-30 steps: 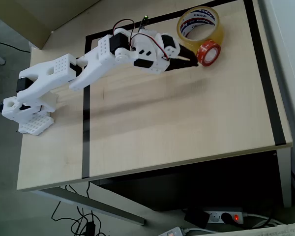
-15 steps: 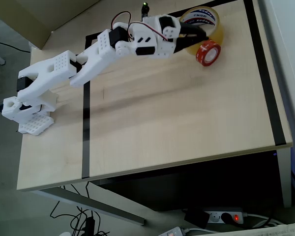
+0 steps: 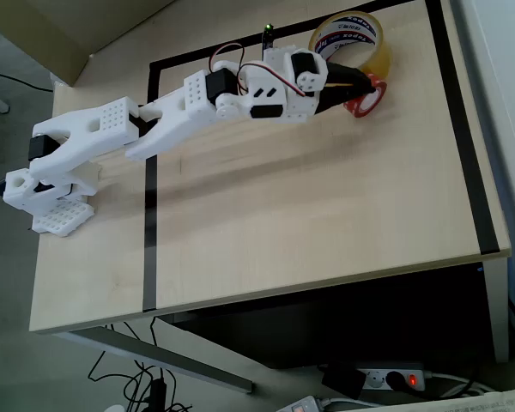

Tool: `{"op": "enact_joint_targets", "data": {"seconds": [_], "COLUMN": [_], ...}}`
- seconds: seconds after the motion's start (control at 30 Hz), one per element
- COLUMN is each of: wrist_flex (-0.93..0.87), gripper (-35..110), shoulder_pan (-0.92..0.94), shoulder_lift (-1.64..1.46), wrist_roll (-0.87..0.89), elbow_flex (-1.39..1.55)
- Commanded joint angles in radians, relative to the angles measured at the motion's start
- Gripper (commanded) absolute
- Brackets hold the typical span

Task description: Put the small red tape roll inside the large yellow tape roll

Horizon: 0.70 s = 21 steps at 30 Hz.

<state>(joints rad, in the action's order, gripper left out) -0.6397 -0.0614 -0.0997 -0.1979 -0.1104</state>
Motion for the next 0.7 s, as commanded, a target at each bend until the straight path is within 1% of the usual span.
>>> {"op": "enact_joint_targets", "data": {"seconds": [0.0,0.1,0.3,0.4,0.67], "wrist_flex": [-0.049,-0.156,-0.443,-0.555,-0.706], "gripper": [0,0,0,0,0], "shoulder_pan": [0.003,0.0,-0.037,-0.054,-0.052], "shoulder_lift": [-0.054,-0.077,-0.158,-0.215,-0.394], "wrist_roll": [0.014,0.014,0.009,0.006,0.005], "elbow_flex": [-0.017,-0.049,-0.121,-0.129,-0.126]}}
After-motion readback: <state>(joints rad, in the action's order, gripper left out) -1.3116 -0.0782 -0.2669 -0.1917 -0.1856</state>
